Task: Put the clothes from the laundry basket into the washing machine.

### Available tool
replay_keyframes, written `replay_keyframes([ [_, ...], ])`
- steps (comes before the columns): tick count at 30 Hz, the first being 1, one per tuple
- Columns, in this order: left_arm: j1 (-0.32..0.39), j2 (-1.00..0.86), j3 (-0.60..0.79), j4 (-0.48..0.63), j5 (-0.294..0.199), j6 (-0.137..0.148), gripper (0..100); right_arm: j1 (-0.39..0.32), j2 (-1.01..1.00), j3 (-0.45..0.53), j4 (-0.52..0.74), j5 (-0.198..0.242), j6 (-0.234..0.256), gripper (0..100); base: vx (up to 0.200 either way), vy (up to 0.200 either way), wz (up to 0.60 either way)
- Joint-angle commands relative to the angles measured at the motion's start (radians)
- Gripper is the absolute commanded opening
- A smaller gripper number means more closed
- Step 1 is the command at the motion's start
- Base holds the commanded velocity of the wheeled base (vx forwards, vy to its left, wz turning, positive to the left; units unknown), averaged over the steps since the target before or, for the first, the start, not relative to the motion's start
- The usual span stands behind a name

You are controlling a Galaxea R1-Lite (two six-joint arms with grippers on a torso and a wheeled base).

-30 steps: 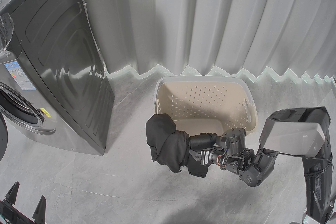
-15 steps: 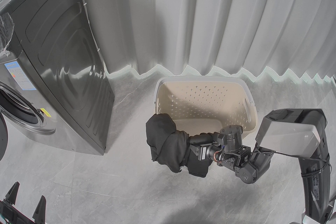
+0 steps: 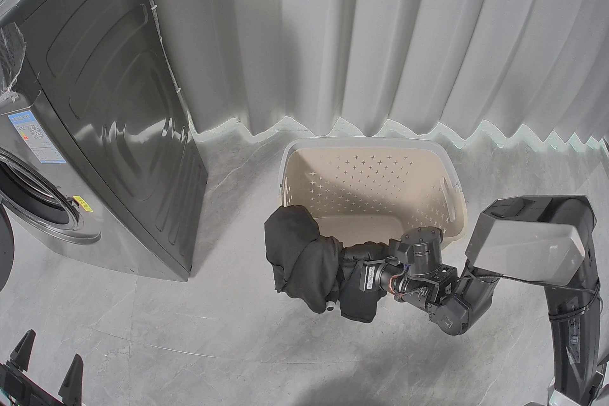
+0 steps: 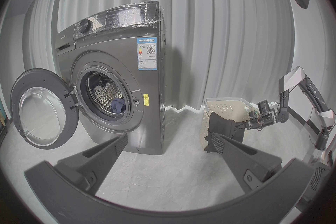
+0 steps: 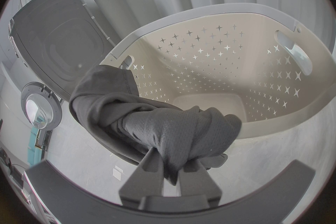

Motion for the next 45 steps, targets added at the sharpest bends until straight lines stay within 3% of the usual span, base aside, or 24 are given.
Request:
replay_keyframes([
  [1,0.000,-0.016,0.015,0.000,0.000,-0.001,100,0.005,-0.121,0.082,-0.026,0.000,-0.001,0,0.000,0.000,0.00],
  [12,0.000,-0.016,0.015,0.000,0.000,-0.001,100,0.014,-0.391,0.269,-0.034,0.001,0.001,0,0.000,0.000,0.00],
  [24,0.000,-0.016,0.015,0.000,0.000,-0.004,100,0.045,-0.663,0.340,-0.023,-0.002,-0.011,0,0.000,0.000,0.00],
  [27,0.000,-0.016,0.015,0.000,0.000,-0.004,100,0.057,-0.741,0.349,-0.011,-0.002,-0.028,0,0.000,0.000,0.00],
  [34,0.000,-0.016,0.015,0.000,0.002,-0.004,100,0.068,-0.900,0.360,0.055,-0.003,-0.162,0,0.000,0.000,0.00],
  [41,0.000,-0.016,0.015,0.000,0.002,-0.007,100,0.100,-1.052,0.347,0.196,-0.034,-0.171,0,0.000,0.000,0.00],
  [45,0.000,-0.016,0.015,0.000,0.002,-0.009,100,0.100,-1.128,0.338,0.279,-0.025,-0.171,0,-0.050,0.000,0.00],
])
